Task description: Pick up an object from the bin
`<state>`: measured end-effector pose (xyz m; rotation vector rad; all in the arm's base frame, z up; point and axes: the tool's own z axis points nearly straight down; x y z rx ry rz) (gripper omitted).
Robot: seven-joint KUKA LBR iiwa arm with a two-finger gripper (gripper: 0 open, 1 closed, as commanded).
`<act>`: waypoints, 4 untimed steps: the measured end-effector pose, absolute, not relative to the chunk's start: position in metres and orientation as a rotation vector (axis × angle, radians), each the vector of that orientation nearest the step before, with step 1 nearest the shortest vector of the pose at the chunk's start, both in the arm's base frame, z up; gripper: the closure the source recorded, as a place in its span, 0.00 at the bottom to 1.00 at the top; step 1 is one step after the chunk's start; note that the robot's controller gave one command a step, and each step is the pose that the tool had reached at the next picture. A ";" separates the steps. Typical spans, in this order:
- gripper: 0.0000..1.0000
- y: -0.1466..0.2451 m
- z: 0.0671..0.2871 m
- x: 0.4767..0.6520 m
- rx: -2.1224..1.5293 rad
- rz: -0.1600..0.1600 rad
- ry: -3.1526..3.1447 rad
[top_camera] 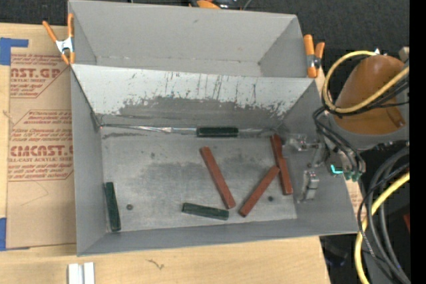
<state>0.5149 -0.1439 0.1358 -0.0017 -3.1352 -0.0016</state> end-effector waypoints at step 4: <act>0.00 -0.061 0.219 0.511 0.795 -0.001 -3.042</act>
Offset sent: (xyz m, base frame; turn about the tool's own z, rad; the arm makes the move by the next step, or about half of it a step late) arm 0.0047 0.0336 -0.0658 -0.2931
